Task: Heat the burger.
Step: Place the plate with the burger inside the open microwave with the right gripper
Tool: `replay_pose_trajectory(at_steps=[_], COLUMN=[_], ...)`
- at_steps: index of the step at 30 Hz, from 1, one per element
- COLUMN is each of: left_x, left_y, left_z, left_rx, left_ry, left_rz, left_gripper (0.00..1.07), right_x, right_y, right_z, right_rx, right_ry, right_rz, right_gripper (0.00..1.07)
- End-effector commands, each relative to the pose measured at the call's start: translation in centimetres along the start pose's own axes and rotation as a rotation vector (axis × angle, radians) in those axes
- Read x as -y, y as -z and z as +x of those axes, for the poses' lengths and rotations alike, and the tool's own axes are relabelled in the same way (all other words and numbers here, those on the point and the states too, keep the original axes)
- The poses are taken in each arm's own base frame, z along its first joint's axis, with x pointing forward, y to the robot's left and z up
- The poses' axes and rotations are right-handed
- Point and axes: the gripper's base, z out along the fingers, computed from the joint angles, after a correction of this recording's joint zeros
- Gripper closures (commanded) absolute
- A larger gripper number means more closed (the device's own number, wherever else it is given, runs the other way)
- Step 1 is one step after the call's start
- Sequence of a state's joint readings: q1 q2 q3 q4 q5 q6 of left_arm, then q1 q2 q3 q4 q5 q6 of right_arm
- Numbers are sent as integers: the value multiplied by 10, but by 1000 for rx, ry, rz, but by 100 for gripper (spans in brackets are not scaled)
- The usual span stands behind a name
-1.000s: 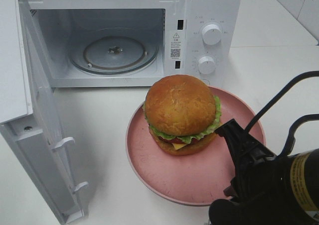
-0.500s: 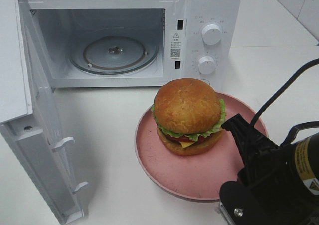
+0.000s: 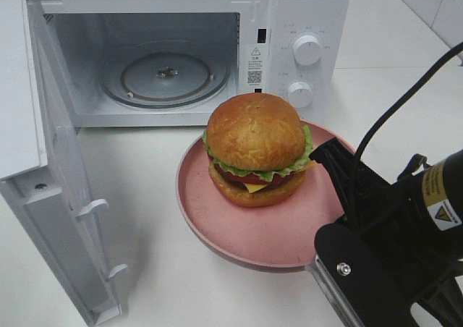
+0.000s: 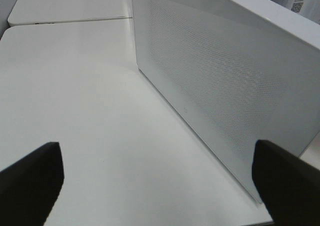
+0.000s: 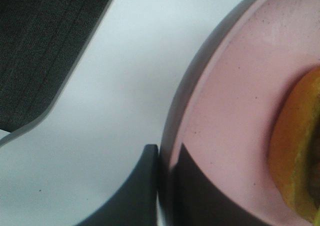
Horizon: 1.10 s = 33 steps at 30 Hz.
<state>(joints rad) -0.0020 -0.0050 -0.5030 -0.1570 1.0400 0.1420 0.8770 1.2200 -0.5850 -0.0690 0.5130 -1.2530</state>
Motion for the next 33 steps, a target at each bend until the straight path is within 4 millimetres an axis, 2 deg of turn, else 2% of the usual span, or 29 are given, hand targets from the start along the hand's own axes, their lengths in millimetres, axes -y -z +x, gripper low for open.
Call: replay_pose_trajectory(at_steps=[1, 11, 16, 18, 33], left_x=[1, 1, 1, 1, 1], left_y=[3, 3, 3, 3, 3], left_z=[2, 2, 2, 2, 2], left_rx=[23, 23, 23, 23, 23], left_ry=[1, 1, 1, 1, 1], left_rz=[1, 1, 1, 1, 1], left_gripper=[12, 12, 12, 12, 12], right_x=[10, 13, 15, 23, 63], right_y=[5, 5, -4, -11, -27], right_z=[-3, -5, -6, -8, -15], right_rx=[37, 50, 44, 41, 43], right_ry=[32, 53, 49, 48, 13], right_rz=[86, 109, 76, 59, 81], right_gripper=[107, 107, 107, 107, 107])
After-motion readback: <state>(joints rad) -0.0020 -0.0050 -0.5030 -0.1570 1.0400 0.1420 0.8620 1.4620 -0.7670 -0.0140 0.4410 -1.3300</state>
